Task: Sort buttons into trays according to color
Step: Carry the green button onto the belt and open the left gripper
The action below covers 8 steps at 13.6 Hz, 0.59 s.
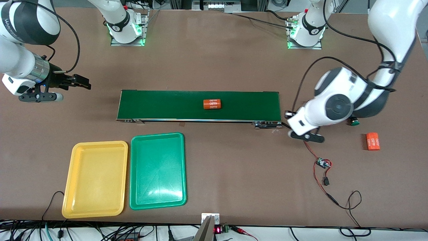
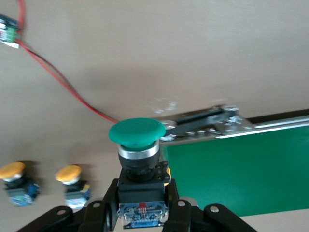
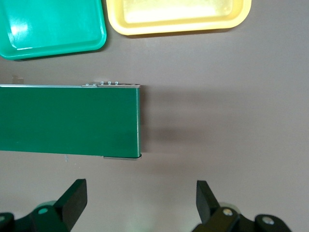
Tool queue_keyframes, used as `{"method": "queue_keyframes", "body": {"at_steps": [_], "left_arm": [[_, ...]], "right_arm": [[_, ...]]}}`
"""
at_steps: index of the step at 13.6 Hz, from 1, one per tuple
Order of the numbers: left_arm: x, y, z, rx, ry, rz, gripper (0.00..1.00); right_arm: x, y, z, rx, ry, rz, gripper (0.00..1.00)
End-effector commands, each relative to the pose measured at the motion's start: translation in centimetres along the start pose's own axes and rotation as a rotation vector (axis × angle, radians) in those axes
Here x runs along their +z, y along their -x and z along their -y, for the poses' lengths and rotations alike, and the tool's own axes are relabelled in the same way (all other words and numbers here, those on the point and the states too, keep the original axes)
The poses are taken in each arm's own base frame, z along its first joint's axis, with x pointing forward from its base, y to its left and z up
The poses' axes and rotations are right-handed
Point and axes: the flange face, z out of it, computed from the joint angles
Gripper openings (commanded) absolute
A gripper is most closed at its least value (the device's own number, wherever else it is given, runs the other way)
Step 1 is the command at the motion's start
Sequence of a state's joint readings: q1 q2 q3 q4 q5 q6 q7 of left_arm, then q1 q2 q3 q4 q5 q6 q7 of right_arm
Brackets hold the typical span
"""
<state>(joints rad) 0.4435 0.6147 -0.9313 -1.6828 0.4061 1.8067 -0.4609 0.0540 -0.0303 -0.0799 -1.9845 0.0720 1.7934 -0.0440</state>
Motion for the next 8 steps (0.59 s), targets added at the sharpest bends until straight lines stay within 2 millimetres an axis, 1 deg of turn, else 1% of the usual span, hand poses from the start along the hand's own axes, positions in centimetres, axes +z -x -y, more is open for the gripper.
{"method": "queue_keyframes", "body": {"at_steps": [1, 3, 6, 7, 8], "left_arm": [[0.7, 1.0, -4.6, -0.033, -0.001, 0.009, 0.11], [2.3, 1.7, -7.3, -0.034, 0.007, 0.009, 0.11], [6.4, 3.4, -10.2, -0.083, 0.053, -0.03, 0.11], [7.2, 3.9, -10.9, -0.101, 0.072, -0.044, 0.11], [7.6, 4.3, -11.7, -0.114, 0.074, -0.044, 0.11]], "right_arm": [[-0.6, -0.3, -0.5, -0.007, 0.002, 0.003, 1.0], [-0.6, -0.4, -0.5, -0.006, -0.001, -0.001, 1.0], [-0.7, -0.4, -0.5, -0.006, -0.001, -0.002, 1.0], [-0.6, -0.4, -0.5, -0.006, -0.001, -0.002, 1.0], [-0.6, -0.4, -0.5, -0.005, -0.004, -0.002, 1.0]]}}
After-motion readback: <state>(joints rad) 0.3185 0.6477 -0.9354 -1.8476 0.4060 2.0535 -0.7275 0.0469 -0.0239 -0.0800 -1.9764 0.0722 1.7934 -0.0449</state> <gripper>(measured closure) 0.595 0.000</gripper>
